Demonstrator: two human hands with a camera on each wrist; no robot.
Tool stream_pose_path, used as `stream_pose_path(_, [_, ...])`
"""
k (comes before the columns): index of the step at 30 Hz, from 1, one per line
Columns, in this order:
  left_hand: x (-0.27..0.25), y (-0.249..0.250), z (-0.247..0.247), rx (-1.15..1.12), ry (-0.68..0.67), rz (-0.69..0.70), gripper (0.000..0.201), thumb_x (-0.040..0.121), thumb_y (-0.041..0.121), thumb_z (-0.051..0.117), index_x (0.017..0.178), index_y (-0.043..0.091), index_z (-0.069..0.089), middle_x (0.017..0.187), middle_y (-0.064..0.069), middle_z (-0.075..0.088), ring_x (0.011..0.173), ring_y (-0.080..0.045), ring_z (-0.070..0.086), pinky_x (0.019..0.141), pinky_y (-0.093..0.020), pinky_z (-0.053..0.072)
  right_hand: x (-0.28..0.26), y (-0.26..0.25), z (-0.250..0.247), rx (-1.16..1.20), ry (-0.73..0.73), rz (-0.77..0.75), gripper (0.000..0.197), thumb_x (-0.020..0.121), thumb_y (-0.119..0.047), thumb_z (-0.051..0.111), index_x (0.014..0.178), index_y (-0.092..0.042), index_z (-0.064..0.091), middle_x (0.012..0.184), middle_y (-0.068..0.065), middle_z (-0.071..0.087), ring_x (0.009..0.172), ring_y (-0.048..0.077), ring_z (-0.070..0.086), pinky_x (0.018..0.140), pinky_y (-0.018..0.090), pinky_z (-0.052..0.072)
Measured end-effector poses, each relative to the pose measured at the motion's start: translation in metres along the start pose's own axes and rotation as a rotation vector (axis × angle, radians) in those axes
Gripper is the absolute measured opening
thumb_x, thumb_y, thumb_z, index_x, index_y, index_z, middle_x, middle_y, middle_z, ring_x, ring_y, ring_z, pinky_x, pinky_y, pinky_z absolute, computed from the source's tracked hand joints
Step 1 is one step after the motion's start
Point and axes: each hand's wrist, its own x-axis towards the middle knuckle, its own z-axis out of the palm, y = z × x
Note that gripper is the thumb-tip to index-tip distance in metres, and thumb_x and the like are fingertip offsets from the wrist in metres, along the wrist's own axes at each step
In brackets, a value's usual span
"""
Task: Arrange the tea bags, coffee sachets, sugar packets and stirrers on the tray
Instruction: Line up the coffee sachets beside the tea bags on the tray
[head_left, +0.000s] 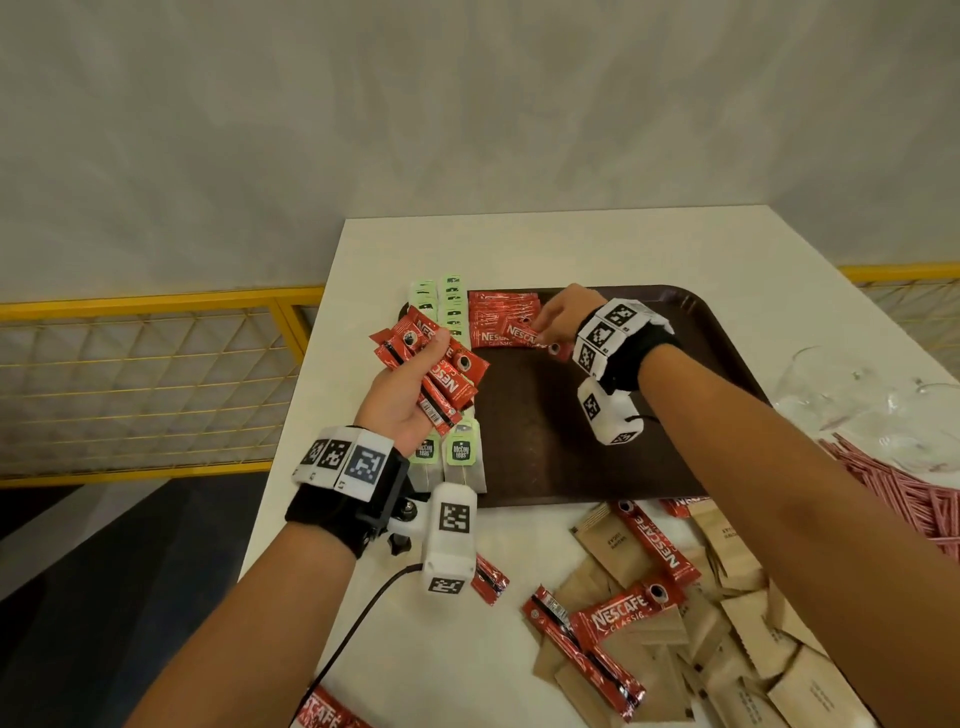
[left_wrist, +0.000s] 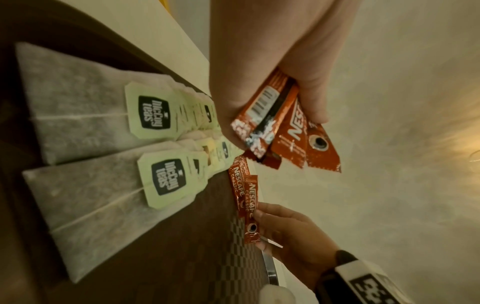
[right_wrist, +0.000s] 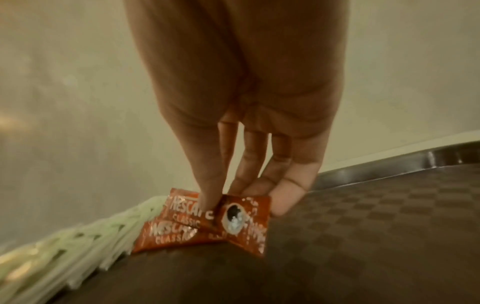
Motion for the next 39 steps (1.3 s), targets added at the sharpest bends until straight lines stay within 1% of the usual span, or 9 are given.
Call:
stream_pose_path(2, [0.0,0.001,-0.001,0.007,0.006,-0.007,0.026,0.085,0.021,0.066,0.11,0.016,0.062,0.103,-0.007,0.071,0.091,-0.019,0.068,0.072,-0.036,0.054,0.008,-0.001,0.004,-0.082,-0.008,0.009,0.027,0.08,-0.009,0.071,0.107,-0.01,0.071,0.113,0.006,0.067,0.104,0.02,0.062,0.085,0.027,0.048])
stream_pose_path(6, [0.001,0.002,-0.002,0.008,0.008,-0.014,0.034,0.085,0.02,0.066,0.118,0.014,0.061,0.109,-0.008,0.07,0.099,-0.022,0.067,0.084,-0.04,0.053,0.021,-0.006,0.013,-0.202,-0.011,-0.035,0.026,0.079,-0.01,0.072,0.105,-0.014,0.071,0.114,0.005,0.067,0.106,0.021,0.061,0.095,0.032,0.048])
stream_pose_path(10, [0.001,0.005,-0.004,0.01,-0.003,-0.01,0.024,0.086,0.02,0.065,0.11,0.016,0.063,0.103,-0.006,0.072,0.092,-0.019,0.07,0.082,-0.039,0.054,0.026,-0.011,0.019,-0.245,-0.004,-0.1,0.021,0.08,-0.007,0.07,0.101,-0.012,0.071,0.11,0.007,0.067,0.104,0.023,0.061,0.094,0.034,0.049])
stream_pose_path(19, [0.001,0.005,-0.006,0.028,0.005,-0.027,0.014,0.087,0.019,0.064,0.101,0.017,0.064,0.093,-0.004,0.074,0.086,-0.018,0.07,0.079,-0.038,0.054,0.024,-0.012,0.028,-0.236,0.076,-0.192,0.013,0.087,-0.013,0.061,0.098,-0.009,0.067,0.109,0.007,0.065,0.103,0.021,0.059,0.081,0.024,0.044])
stream_pose_path(23, [0.0,0.005,-0.001,0.014,0.036,-0.041,0.016,0.086,0.018,0.064,0.103,0.016,0.063,0.094,-0.006,0.072,0.082,-0.018,0.07,0.071,-0.037,0.054,0.01,-0.018,0.023,0.023,0.149,-0.223,0.02,0.088,-0.028,0.062,0.099,-0.012,0.065,0.099,-0.001,0.061,0.094,0.014,0.057,0.079,0.026,0.043])
stream_pose_path(27, [-0.001,0.003,0.009,-0.014,0.041,-0.026,0.038,0.088,0.016,0.062,0.125,0.011,0.056,0.113,-0.012,0.067,0.093,-0.023,0.068,0.076,-0.039,0.055,-0.023,-0.042,0.013,0.408,-0.202,-0.312,0.02,0.086,-0.035,0.064,0.097,-0.019,0.065,0.096,0.0,0.065,0.088,0.012,0.062,0.074,0.028,0.054])
stream_pose_path(31, [-0.002,0.003,0.018,-0.061,0.021,-0.017,0.04,0.091,0.018,0.058,0.129,0.008,0.052,0.118,-0.016,0.064,0.094,-0.025,0.067,0.076,-0.04,0.056,-0.037,-0.055,0.015,0.367,-0.376,-0.361,0.009,0.084,-0.015,0.068,0.092,-0.015,0.064,0.079,-0.005,0.063,0.067,0.001,0.063,0.054,0.013,0.048])
stream_pose_path(36, [-0.001,0.003,0.011,-0.123,0.065,-0.025,0.037,0.09,0.017,0.059,0.126,0.007,0.054,0.119,-0.017,0.063,0.104,-0.031,0.064,0.088,-0.049,0.051,-0.022,-0.038,0.006,0.426,-0.238,-0.241,0.007,0.084,-0.012,0.068,0.08,-0.016,0.064,0.081,0.002,0.063,0.065,0.011,0.061,0.062,0.021,0.055])
stream_pose_path(39, [0.0,0.004,0.005,-0.119,0.056,-0.042,0.034,0.091,0.015,0.058,0.125,0.008,0.056,0.119,-0.016,0.064,0.107,-0.03,0.063,0.095,-0.049,0.047,-0.007,-0.019,0.005,0.219,-0.153,-0.154,0.01,0.088,-0.016,0.064,0.081,-0.009,0.065,0.077,0.006,0.059,0.071,0.021,0.056,0.077,0.034,0.054])
